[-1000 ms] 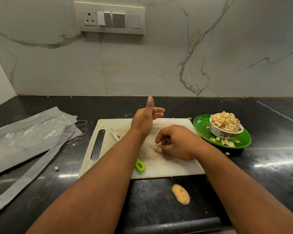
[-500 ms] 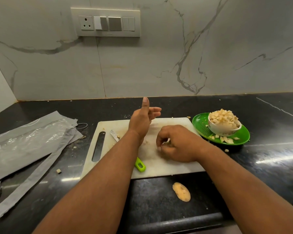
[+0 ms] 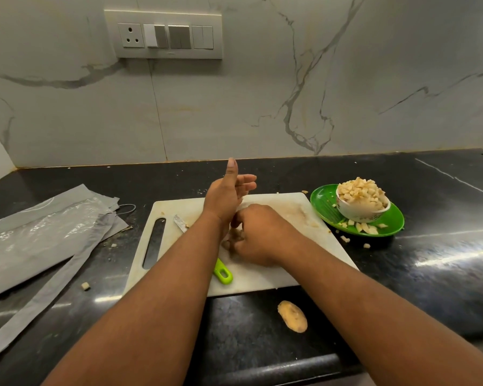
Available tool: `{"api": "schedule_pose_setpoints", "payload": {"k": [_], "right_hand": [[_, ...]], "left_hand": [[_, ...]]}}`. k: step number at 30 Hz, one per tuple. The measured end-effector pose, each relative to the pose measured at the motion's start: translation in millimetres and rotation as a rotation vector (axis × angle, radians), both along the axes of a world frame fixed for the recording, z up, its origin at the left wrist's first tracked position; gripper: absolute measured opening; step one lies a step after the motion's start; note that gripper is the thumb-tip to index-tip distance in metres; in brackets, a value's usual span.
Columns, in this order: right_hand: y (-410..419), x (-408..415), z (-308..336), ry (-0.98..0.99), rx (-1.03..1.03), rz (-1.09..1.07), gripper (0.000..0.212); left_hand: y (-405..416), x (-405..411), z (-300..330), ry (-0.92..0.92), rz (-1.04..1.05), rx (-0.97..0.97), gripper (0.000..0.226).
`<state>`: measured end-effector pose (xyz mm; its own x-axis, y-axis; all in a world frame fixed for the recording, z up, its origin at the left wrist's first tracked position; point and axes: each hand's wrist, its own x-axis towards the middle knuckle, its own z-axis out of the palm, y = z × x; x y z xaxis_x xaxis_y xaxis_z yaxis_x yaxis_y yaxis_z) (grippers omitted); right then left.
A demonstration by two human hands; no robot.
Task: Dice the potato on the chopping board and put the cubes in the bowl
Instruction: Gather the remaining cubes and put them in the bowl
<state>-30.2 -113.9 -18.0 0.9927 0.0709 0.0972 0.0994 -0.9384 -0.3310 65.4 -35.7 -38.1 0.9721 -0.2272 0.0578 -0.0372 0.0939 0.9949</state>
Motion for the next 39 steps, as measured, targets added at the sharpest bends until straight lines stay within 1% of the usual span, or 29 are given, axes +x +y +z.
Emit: {"api": "schedule_pose_setpoints", "payload": {"k": [3, 5, 13, 18, 20, 22, 25, 28, 30, 32, 34, 37, 39], "right_hand": [[2.7, 4.3, 0.9, 0.001, 0.012, 0.006, 0.018], [2.4, 5.5, 3.0, 0.004, 0.006, 0.009, 0.015], [5.1, 10.4, 6.4, 0.038, -0.01, 0.006, 0.02], [6.5, 12.2, 6.1, 0.047, 0.03, -0.024, 0.018], [3.1, 10.9, 8.1, 0.047, 0.058, -0.021, 0.016], [-8.7, 11.1, 12.2, 0.046, 0.115, -0.031, 0.007], [-40.5, 9.7, 26.3, 0.105, 0.312, -0.112, 0.013], [-82.1, 6.3, 55.1, 0.065, 0.348, -0.194, 0.013], [-114.7, 2.7, 80.3, 0.019, 0.29, -0.243, 0.012], [-149.3, -1.9, 100.3, -0.022, 0.2, -0.327, 0.011], [-179.2, -5.5, 112.3, -0.048, 0.16, -0.404, 0.015], [-201.8, -7.3, 117.2, 0.0, 0.03, -0.463, 0.013], [-205.7, -7.3, 115.0, 0.05, -0.06, -0.45, 0.015]], "left_hand": [[0.4, 2.3, -0.3, 0.026, 0.018, -0.019, 0.069], [0.7, 2.0, -0.7, 0.035, 0.026, -0.024, 0.069], [4.1, -6.4, 1.4, 0.049, 0.031, -0.061, 0.068], [3.6, -8.1, 4.8, 0.014, 0.035, -0.013, 0.064], [2.4, -10.1, 7.2, -0.025, 0.032, 0.011, 0.061], [-0.6, -14.4, 12.2, -0.109, 0.017, 0.037, 0.056], [-9.2, -26.0, 22.7, -0.305, -0.028, 0.102, 0.044], [-30.5, -36.4, 35.8, -0.418, -0.13, 0.138, 0.035], [-54.0, -40.2, 45.8, -0.442, -0.23, 0.178, 0.028], [-80.6, -42.2, 56.9, -0.43, -0.271, 0.248, 0.031], [-106.1, -43.1, 63.0, -0.38, -0.281, 0.307, 0.034], [-134.8, -46.5, 61.8, -0.263, -0.316, 0.327, 0.039], [-144.2, -49.9, 58.2, -0.23, -0.307, 0.306, 0.04]]}}
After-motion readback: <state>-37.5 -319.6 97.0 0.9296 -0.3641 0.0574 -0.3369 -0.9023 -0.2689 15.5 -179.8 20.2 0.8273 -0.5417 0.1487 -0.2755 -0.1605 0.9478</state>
